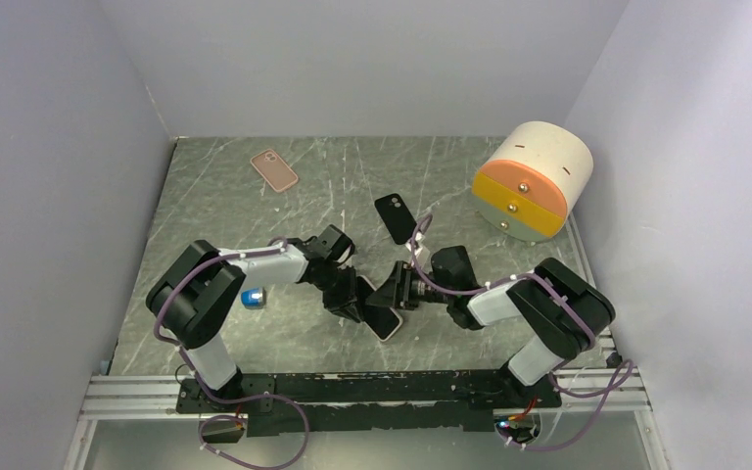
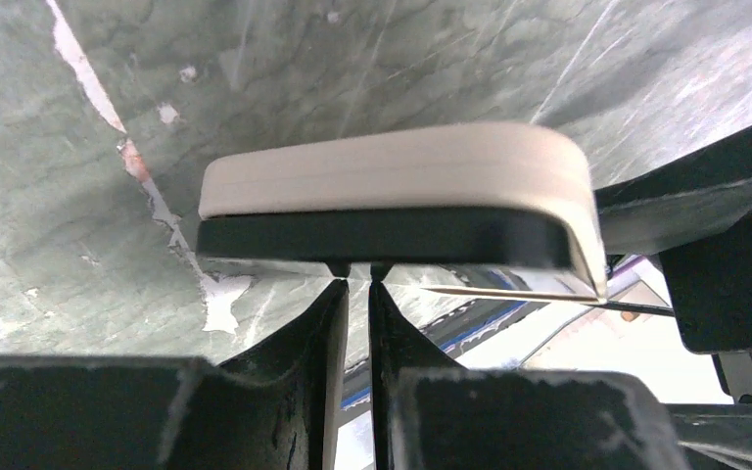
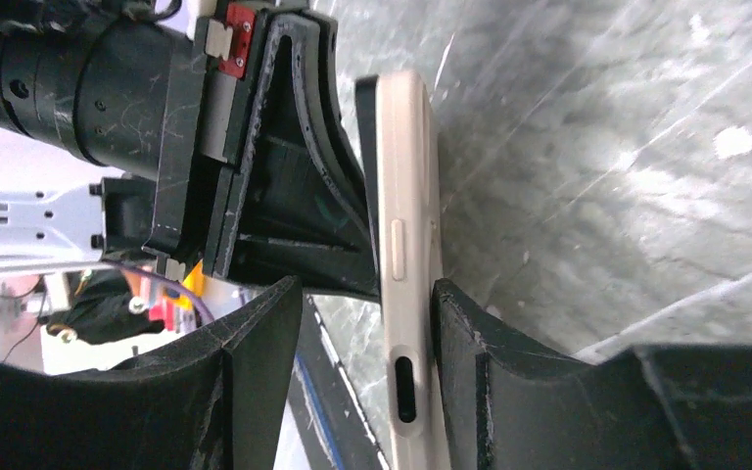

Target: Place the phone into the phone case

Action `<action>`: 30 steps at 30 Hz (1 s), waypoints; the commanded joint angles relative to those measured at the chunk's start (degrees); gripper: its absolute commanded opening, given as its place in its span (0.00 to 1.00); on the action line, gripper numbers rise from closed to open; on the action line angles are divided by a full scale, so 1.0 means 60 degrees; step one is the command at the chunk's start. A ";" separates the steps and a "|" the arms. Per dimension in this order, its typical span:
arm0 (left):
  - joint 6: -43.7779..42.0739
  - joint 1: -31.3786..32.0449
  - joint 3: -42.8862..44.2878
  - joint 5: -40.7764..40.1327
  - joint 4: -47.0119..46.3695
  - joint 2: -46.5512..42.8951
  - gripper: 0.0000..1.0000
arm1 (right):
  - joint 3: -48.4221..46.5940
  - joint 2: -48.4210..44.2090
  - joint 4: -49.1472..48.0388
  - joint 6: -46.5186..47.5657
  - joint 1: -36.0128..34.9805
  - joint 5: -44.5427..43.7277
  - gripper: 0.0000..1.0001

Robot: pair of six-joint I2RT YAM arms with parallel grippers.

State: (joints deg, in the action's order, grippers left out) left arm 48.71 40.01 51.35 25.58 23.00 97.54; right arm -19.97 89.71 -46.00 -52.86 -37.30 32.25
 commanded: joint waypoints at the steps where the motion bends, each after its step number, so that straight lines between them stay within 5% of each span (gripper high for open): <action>1: -0.0195 0.0050 -0.0105 -0.1154 -0.0587 0.0060 0.19 | -0.0208 0.0298 -0.0861 -0.0566 -0.0244 0.1299 0.53; 9: -0.0191 0.0034 -0.0063 -0.1188 -0.0482 0.0008 0.19 | -0.0569 -0.0602 0.1648 0.0514 -0.0194 0.0047 0.33; 20: -0.0279 -0.0609 -0.0051 -0.0639 -0.0206 -0.1056 0.25 | -0.0661 -0.0809 0.1622 0.0564 -0.0095 0.0179 0.02; 30: 0.0866 -0.3242 -0.0532 0.2480 -0.1430 -0.3918 0.65 | -0.0082 -0.2007 -0.0592 -0.0330 0.0110 0.0151 0.00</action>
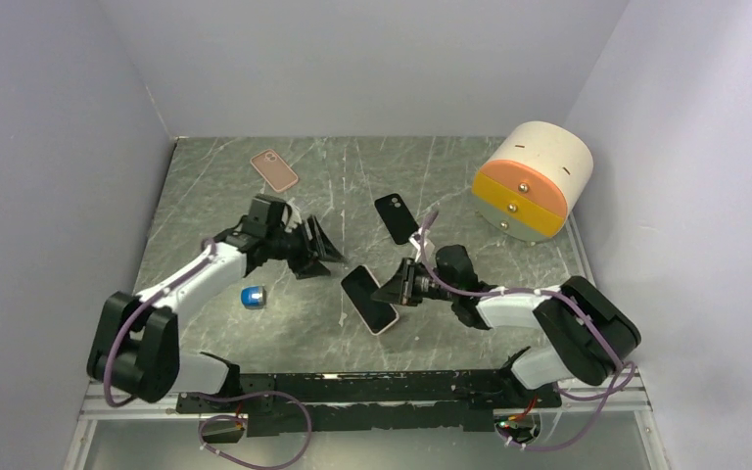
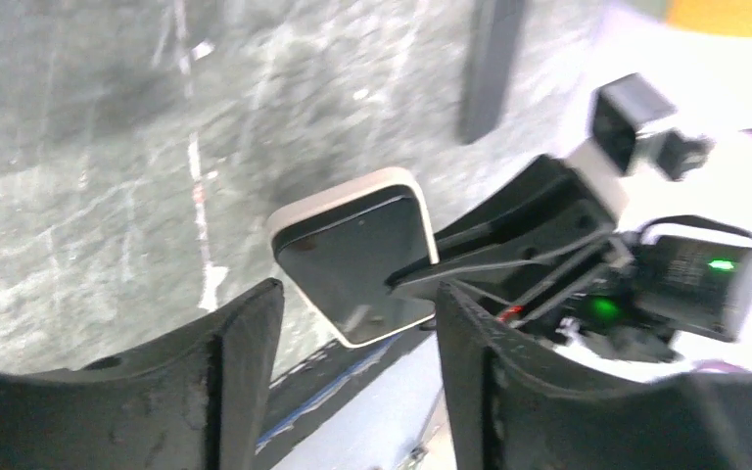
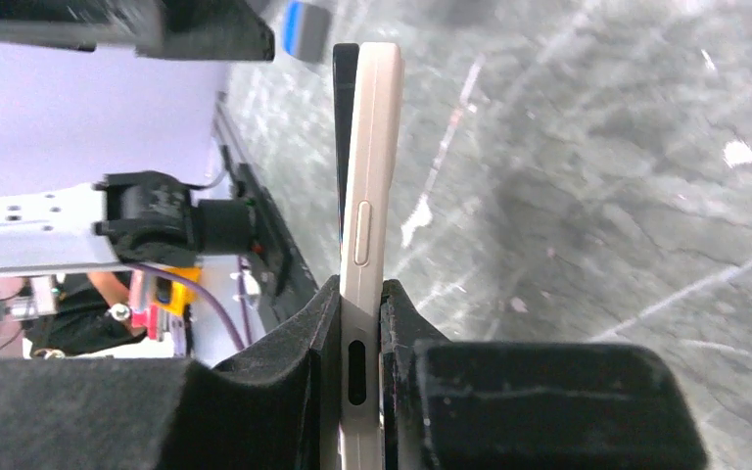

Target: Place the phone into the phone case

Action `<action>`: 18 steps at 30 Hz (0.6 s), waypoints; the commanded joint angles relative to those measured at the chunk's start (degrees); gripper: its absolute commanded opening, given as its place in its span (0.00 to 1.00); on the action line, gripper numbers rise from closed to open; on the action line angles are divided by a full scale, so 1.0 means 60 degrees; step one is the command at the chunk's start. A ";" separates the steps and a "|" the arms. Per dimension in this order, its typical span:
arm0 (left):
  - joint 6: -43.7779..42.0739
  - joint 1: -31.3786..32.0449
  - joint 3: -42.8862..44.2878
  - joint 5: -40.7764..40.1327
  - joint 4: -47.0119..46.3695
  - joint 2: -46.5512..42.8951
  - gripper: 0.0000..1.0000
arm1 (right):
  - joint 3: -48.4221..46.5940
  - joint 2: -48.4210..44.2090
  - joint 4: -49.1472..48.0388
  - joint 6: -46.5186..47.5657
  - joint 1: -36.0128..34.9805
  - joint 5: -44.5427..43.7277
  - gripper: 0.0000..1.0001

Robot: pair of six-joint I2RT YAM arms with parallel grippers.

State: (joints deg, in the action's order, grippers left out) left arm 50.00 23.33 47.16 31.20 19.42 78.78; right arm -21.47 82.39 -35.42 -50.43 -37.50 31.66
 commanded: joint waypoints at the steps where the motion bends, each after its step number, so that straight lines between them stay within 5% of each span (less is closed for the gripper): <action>1: 0.0706 -0.0509 0.0342 0.1663 -0.0783 -0.0944 0.68 | 0.0260 -0.0953 -0.2693 -0.0918 0.0176 0.0224 0.00; 7: 0.1135 -0.0605 0.0928 0.1916 -0.0907 -0.1644 0.81 | 0.0245 -0.2067 -0.3457 -0.1506 0.0254 -0.0145 0.00; 9: 0.1361 -0.0656 0.0870 0.2178 -0.1353 -0.1769 0.94 | 0.0198 -0.2422 -0.3517 -0.1675 0.0307 -0.0251 0.00; 18: 0.2119 -0.0703 0.0241 0.3028 -0.3518 -0.1930 0.90 | 0.0063 -0.2502 -0.4873 -0.3112 0.0473 -0.0211 0.00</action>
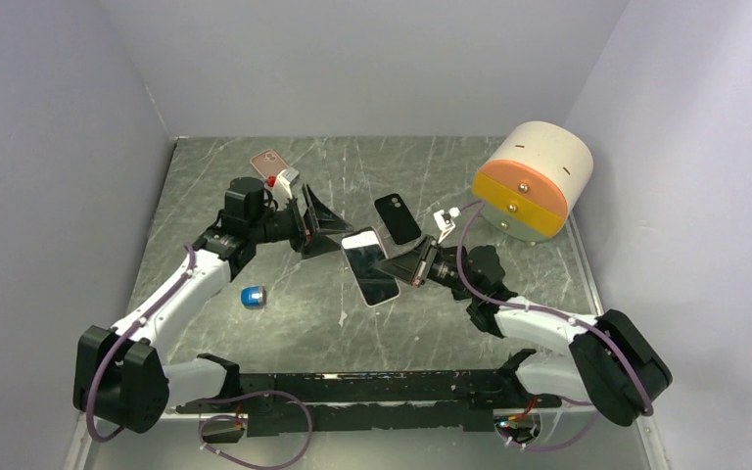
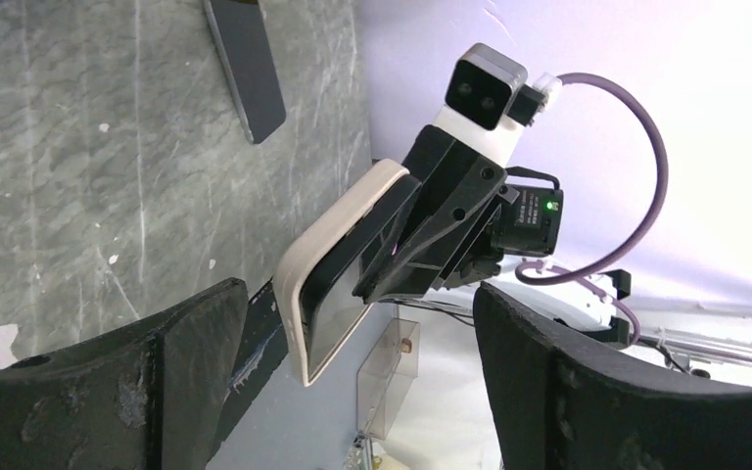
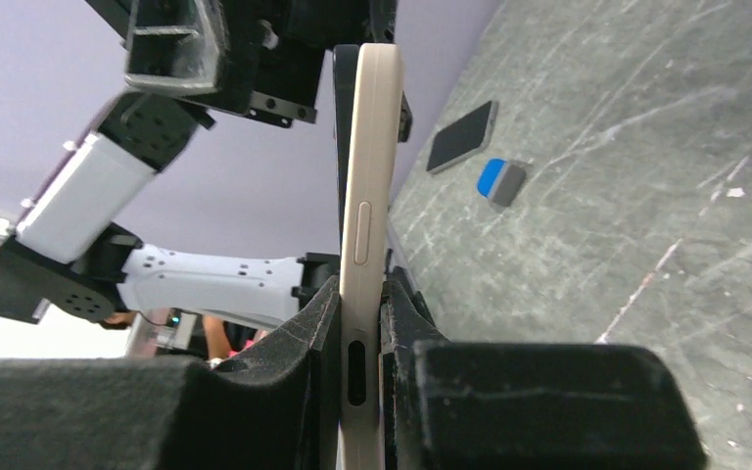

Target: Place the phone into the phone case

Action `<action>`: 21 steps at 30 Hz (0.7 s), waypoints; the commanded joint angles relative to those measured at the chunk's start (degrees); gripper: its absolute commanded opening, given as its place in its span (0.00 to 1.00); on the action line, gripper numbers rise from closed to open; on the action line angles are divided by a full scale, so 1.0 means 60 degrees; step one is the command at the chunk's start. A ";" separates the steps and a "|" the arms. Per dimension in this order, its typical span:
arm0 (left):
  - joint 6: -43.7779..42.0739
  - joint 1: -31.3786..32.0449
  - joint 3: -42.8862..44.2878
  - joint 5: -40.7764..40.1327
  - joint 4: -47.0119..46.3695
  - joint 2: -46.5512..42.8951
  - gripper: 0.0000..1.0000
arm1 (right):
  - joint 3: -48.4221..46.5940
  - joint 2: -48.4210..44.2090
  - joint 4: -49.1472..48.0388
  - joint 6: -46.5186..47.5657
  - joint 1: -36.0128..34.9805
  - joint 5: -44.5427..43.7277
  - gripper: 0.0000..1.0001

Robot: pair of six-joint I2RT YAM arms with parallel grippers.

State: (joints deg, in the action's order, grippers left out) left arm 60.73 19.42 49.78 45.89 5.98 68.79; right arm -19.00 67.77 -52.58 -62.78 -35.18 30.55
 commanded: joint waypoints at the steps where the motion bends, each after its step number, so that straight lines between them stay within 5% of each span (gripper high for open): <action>1: 0.0335 -0.0044 -0.0220 0.0626 -0.1387 -0.0235 0.89 | -0.0284 0.0037 -0.2358 -0.1283 0.0104 -0.0043 0.00; 11: 0.1599 -0.0043 -0.0950 0.1163 -0.3720 0.0276 0.68 | 0.0022 0.1514 -0.5509 -0.2892 0.0207 0.0110 0.00; 21: 0.1902 -0.0043 -0.1221 0.1002 -0.4163 0.0351 0.17 | 0.0047 0.1842 -0.5512 -0.2838 0.0219 0.0354 0.00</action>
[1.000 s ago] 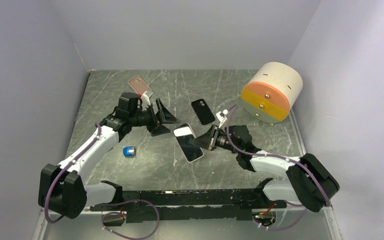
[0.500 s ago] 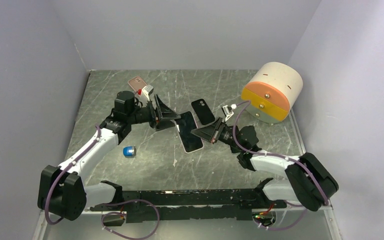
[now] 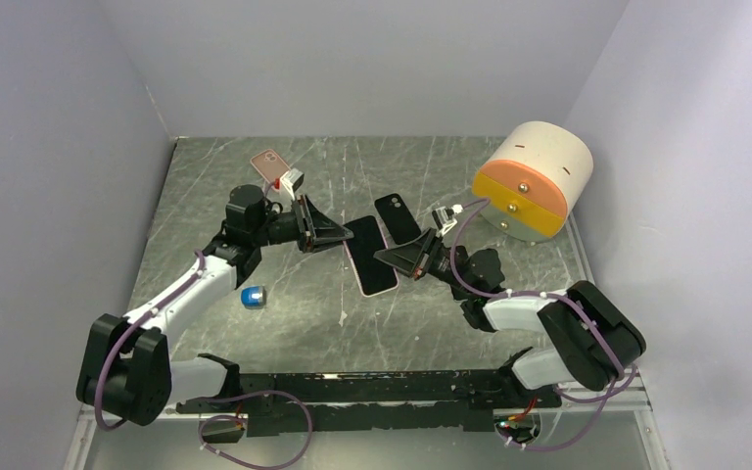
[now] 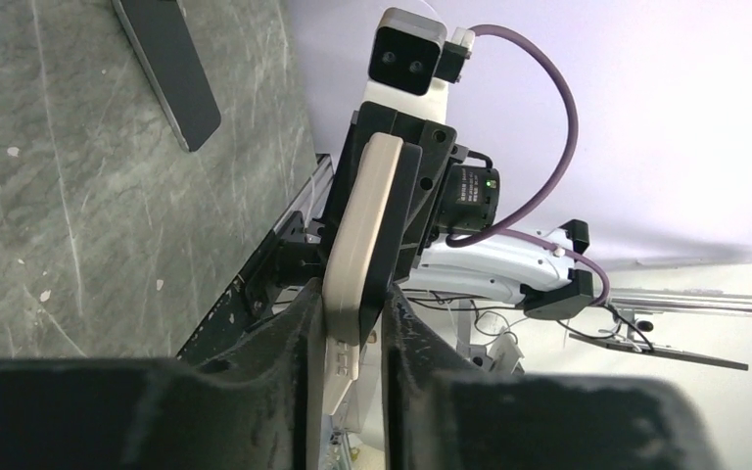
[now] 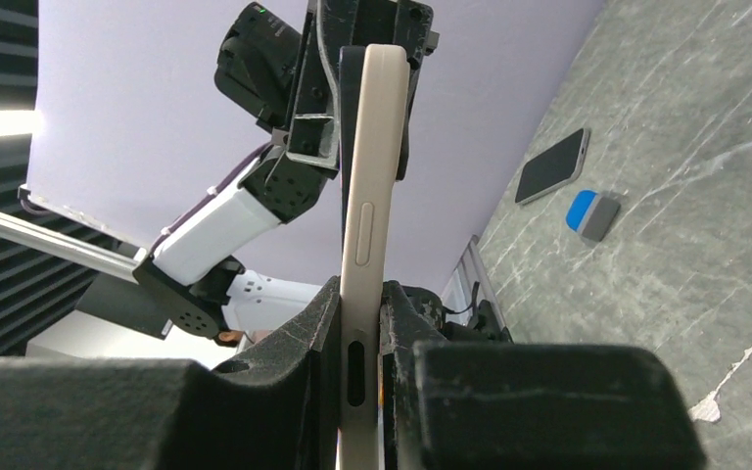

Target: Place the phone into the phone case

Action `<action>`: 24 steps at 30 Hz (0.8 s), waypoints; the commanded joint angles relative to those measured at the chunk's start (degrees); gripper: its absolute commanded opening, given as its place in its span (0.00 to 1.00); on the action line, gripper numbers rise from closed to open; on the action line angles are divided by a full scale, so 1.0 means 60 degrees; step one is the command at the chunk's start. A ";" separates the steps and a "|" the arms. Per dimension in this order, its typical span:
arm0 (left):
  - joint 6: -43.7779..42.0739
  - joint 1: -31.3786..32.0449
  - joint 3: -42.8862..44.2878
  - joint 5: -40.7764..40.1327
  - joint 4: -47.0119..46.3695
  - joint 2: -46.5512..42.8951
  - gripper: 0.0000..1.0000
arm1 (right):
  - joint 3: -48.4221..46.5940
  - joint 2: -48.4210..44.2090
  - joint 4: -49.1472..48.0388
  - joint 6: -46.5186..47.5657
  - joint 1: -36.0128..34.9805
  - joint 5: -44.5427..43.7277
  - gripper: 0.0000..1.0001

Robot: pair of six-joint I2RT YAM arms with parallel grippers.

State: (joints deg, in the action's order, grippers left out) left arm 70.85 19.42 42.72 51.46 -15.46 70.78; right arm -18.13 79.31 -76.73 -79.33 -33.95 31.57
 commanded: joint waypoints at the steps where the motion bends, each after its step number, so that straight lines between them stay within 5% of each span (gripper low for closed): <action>1: 0.0150 -0.0036 -0.0021 0.0048 -0.0477 0.0047 0.12 | -0.0098 -0.0079 -0.1394 -0.0035 0.0012 0.0203 0.00; 3: -0.0101 -0.0040 0.0049 0.0011 -0.0181 0.0110 0.03 | -0.0098 -0.0093 -0.1143 0.0067 0.0019 0.0239 0.00; 6: -0.0590 -0.0043 0.0144 -0.0103 0.0308 0.0118 0.03 | -0.0056 -0.0143 -0.1084 0.0126 0.0010 0.0231 0.00; 12: -0.1186 -0.0042 0.0516 -0.0331 0.1456 -0.0095 0.53 | -0.0144 -0.0538 -0.0369 0.0603 0.0020 0.0298 0.00; 14: -0.1130 -0.0043 0.0530 -0.0341 0.1368 -0.0160 0.60 | -0.0217 -0.0737 0.0027 0.0899 0.0019 0.0420 0.00; 19: -0.0598 -0.0051 0.0348 -0.0183 0.0544 -0.0239 0.65 | -0.0419 -0.1182 0.0926 0.1471 0.0019 0.0828 0.00; 24: 0.0079 -0.0058 0.0063 0.0064 -0.0818 -0.0241 0.60 | -0.0494 -0.1236 0.1016 0.1465 0.0019 0.1080 0.00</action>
State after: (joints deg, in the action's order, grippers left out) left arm 68.20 19.31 43.38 50.15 -11.55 70.98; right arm -18.15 73.73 -66.94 -71.81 -33.89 36.34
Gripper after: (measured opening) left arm 0.629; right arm 0.182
